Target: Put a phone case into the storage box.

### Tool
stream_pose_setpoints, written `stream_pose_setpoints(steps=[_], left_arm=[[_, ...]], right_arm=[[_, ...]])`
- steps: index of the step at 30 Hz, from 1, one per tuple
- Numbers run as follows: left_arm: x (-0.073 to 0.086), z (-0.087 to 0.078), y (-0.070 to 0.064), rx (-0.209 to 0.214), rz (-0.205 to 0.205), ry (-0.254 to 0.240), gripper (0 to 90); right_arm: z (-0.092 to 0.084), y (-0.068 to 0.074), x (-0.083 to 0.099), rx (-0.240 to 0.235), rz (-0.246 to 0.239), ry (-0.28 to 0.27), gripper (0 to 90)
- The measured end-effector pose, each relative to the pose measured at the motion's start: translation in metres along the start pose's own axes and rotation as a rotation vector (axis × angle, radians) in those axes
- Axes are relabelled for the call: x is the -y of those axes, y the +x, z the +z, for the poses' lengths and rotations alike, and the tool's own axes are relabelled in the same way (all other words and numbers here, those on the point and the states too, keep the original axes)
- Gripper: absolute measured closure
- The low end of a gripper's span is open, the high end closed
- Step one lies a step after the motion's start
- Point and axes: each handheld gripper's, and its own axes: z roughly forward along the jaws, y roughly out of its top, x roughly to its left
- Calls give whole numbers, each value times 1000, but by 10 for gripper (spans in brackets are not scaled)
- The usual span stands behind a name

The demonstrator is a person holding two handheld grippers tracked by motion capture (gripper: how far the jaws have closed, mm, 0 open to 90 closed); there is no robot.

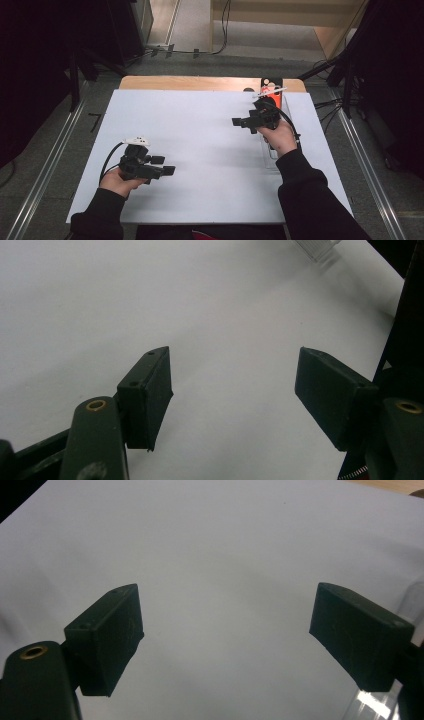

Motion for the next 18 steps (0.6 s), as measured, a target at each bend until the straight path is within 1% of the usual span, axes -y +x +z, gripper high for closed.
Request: stream_pose_setpoints(steps=[3, 10, 11, 13, 16, 18], left_arm=[[0, -1, 1, 1, 4, 1, 307], [3, -2, 0, 8, 8, -1, 307], [3, -3, -1, 13, 5, -3, 307], [4, -4, -1, 10, 7, -5, 307], [5, -5, -1, 14, 11, -7, 307], [6, -6, -2, 18, 6, -10, 307]], right_arm=[[1, 6, 3, -10, -17, 15, 125], [0, 18, 11, -39, -53, 30, 133], [0, 19, 13, -41, -56, 37, 138], [-1, 23, 16, -46, -71, 43, 183], [-2, 27, 20, -56, -84, 50, 186], [-3, 30, 23, -63, -92, 50, 186]])
